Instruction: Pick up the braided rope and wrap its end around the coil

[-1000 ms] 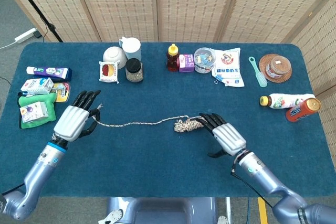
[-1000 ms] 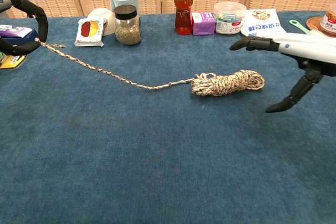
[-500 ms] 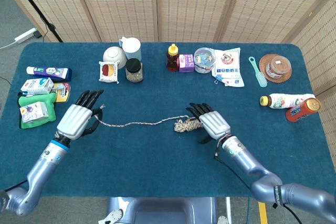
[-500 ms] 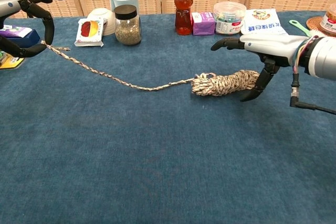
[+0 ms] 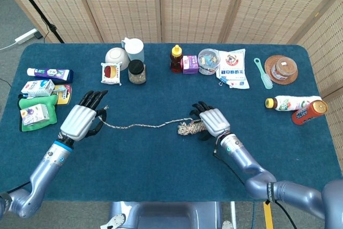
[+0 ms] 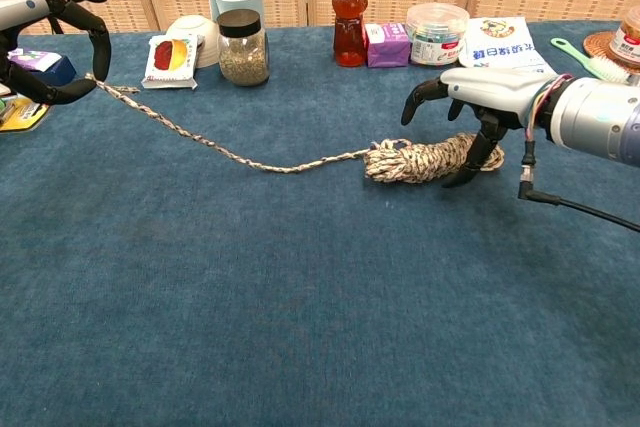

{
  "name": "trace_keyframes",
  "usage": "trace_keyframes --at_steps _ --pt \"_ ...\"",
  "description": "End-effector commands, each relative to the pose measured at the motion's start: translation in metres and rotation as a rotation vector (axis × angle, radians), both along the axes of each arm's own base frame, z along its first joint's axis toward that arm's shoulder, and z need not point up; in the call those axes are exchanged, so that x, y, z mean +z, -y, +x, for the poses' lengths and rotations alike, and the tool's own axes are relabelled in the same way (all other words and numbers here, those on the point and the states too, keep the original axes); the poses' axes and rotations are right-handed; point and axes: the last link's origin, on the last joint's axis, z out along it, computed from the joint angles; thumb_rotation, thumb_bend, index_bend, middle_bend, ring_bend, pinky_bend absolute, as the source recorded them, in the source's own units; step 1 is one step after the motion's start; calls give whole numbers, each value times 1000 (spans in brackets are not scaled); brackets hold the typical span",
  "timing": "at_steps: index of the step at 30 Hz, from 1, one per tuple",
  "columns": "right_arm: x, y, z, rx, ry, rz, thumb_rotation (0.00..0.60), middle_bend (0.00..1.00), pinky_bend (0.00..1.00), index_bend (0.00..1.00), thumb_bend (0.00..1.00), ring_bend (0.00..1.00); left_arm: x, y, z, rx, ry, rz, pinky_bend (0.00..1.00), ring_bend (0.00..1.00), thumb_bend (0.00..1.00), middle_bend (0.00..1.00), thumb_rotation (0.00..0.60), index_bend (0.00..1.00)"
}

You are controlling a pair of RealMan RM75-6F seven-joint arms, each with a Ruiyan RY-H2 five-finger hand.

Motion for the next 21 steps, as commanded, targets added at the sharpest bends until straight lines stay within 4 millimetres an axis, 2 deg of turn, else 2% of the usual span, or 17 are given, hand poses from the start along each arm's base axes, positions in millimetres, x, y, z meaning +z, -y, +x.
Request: trace_keyframes --at_steps 1,4,11,16,21 --pt "-2 5 -1 -2 -9 -7 600 157 260 262 142 34 1 -1 0 2 0 2 0 0 421 0 600 574" --pt "-4 12 -4 -8 -20 -18 600 188 289 268 177 68 3 -3 -1 7 0 8 0 0 421 0 600 574" --pt "-8 15 -3 -7 -7 -15 600 253 405 366 437 165 3 -4 -3 19 6 5 0 0 416 0 600 574" --pt "-9 13 -3 -13 8 1 600 302 438 431 453 219 5 -5 -6 29 9 9 0 0 416 0 600 574" --pt "-13 13 -6 -19 -9 5 600 331 441 438 462 243 6 -6 -8 33 9 12 0 0 416 0 600 574"
